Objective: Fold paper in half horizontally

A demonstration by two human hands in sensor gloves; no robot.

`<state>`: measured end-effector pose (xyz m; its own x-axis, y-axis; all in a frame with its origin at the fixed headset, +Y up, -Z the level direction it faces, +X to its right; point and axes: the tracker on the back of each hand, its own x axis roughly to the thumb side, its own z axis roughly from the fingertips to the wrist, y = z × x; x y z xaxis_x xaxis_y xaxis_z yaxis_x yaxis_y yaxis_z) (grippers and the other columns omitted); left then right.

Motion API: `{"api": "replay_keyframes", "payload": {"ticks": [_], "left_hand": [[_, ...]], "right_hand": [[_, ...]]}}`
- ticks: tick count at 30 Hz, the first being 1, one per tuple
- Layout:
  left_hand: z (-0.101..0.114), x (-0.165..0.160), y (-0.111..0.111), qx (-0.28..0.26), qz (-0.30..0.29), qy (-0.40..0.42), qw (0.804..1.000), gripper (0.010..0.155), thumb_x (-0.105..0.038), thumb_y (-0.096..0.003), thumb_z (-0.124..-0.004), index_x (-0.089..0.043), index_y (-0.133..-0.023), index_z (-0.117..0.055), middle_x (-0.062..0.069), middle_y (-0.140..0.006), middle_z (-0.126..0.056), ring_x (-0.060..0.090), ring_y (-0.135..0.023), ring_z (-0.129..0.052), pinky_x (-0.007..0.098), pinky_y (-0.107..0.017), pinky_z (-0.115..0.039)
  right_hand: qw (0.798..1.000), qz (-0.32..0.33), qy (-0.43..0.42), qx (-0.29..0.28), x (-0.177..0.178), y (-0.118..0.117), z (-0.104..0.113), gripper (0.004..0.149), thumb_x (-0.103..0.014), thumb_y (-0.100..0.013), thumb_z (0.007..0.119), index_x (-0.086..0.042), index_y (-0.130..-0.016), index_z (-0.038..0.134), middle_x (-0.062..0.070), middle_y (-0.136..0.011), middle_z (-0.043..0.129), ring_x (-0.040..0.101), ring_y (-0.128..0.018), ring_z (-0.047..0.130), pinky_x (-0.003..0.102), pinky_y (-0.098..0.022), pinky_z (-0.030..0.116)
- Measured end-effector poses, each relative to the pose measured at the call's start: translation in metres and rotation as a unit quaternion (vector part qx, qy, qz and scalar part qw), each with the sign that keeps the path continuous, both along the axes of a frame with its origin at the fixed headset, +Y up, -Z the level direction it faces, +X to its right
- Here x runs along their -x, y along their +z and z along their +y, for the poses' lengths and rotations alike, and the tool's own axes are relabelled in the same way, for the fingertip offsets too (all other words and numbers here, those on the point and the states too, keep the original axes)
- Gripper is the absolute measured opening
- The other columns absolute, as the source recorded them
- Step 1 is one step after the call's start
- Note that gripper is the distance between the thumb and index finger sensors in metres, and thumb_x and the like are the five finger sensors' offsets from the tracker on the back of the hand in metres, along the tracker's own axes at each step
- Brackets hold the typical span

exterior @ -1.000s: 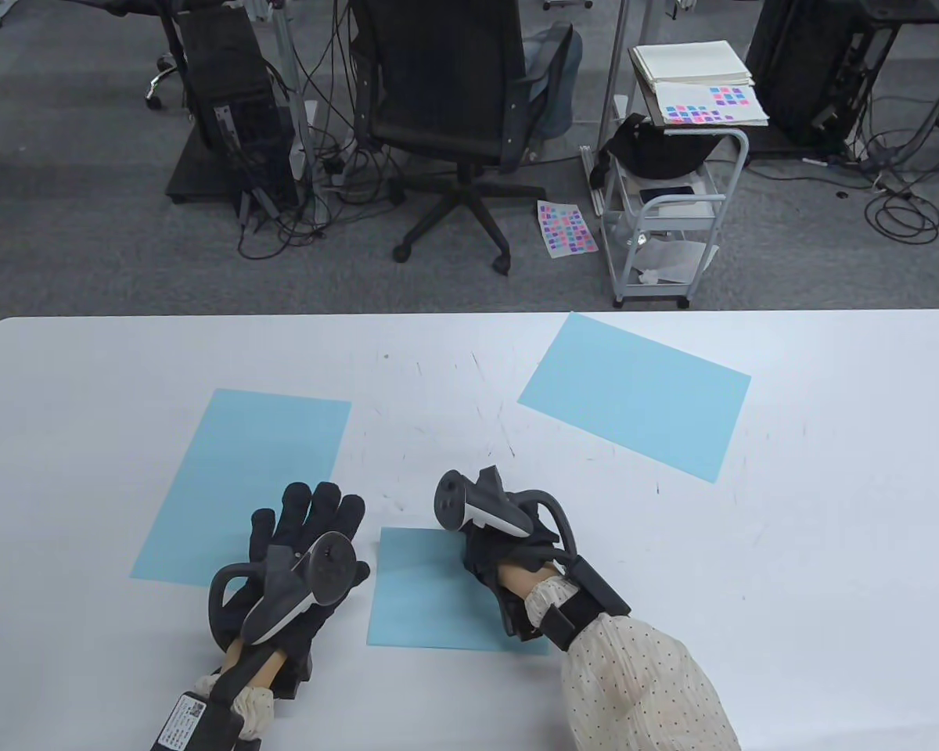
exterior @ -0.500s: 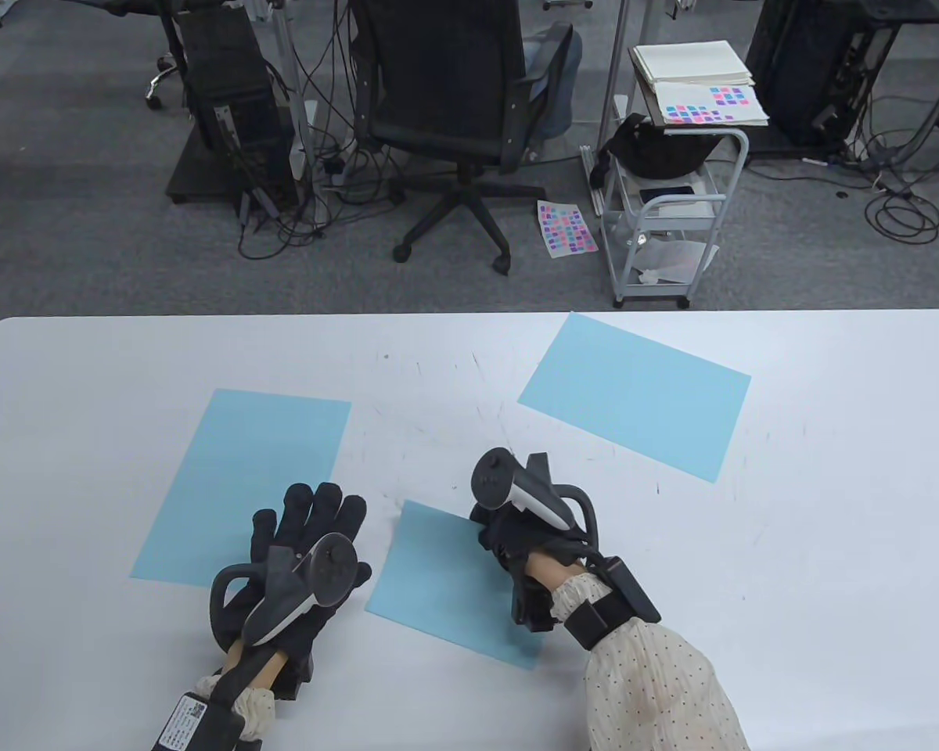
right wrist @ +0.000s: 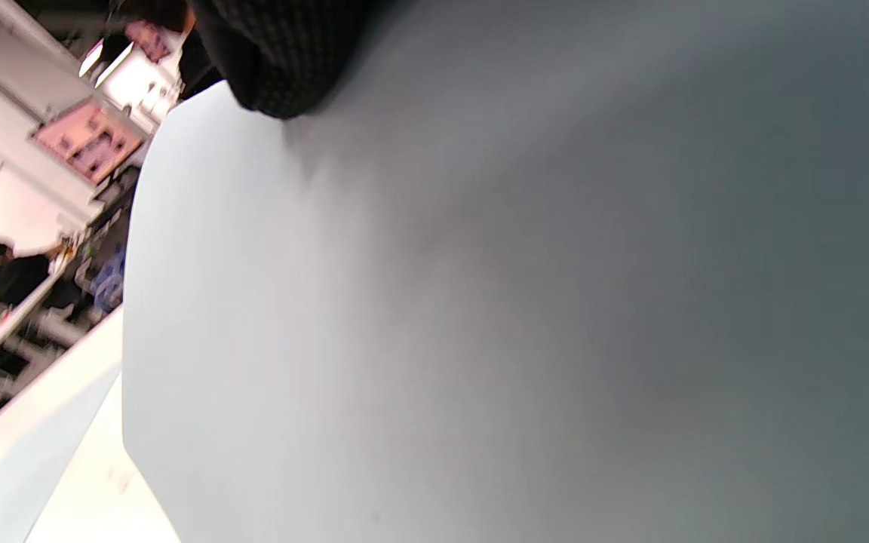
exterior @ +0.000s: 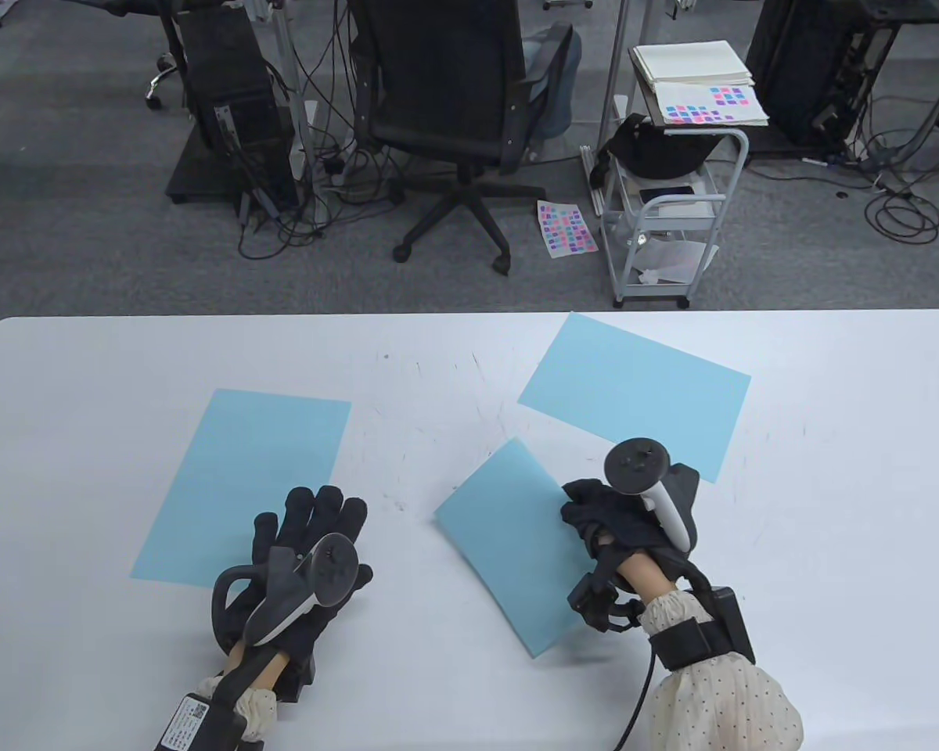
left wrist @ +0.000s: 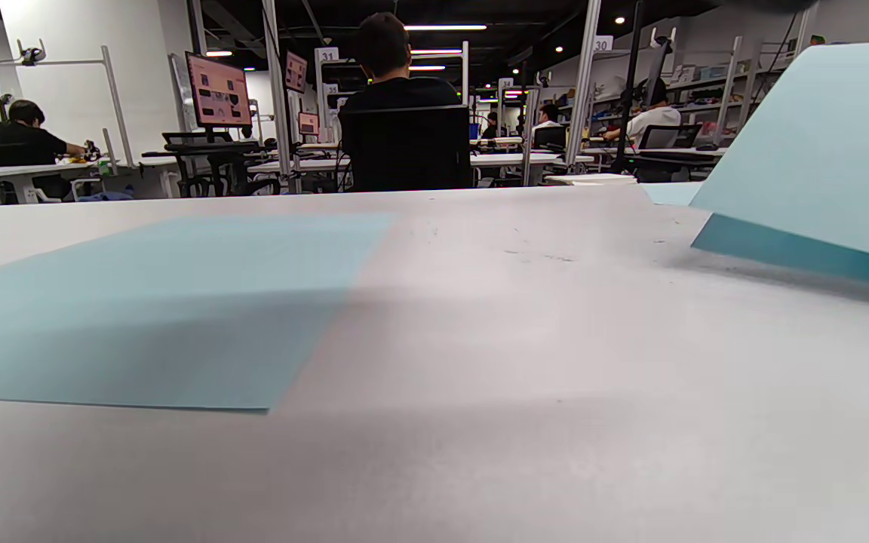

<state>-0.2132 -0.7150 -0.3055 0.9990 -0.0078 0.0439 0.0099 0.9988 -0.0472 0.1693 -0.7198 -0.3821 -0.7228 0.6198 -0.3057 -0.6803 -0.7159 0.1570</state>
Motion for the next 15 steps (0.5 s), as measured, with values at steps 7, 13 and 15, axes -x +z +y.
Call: {"api": "replay_keyframes", "payload": {"ticks": [7,13,15], "left_hand": [[-0.001,-0.001,0.001,0.005,-0.001,-0.001,1.000,0.079,-0.063,-0.0351,-0.065,-0.052,-0.105,-0.030,-0.017,-0.121,-0.028,0.020,-0.118,-0.028,0.056,-0.088,-0.035],[-0.002,-0.002,0.001,0.011,-0.002,-0.003,1.000,0.079,-0.063,-0.0350,-0.065,-0.052,-0.105,-0.030,-0.017,-0.121,-0.029,0.020,-0.118,-0.028,0.056,-0.088,-0.035],[-0.002,-0.003,0.001,0.012,-0.002,-0.004,1.000,0.079,-0.063,-0.0350,-0.065,-0.052,-0.105,-0.030,-0.016,-0.121,-0.028,0.020,-0.118,-0.028,0.056,-0.088,-0.035]], "right_hand": [[0.989,-0.123,-0.087,-0.008,-0.057,0.011,-0.012,0.046,-0.026,-0.046,0.075,-0.018,-0.092,0.072,0.000,-0.071,0.086,0.031,-0.078,0.083,0.053,-0.063,0.064],[0.976,-0.193,-0.096,-0.008,-0.096,0.021,-0.024,0.047,-0.026,-0.047,0.077,-0.018,-0.093,0.071,0.001,-0.071,0.086,0.031,-0.079,0.081,0.053,-0.064,0.062],[0.975,-0.209,-0.078,-0.005,-0.106,0.024,-0.028,0.048,-0.026,-0.047,0.077,-0.018,-0.093,0.071,0.001,-0.071,0.086,0.030,-0.079,0.081,0.053,-0.065,0.062]]}}
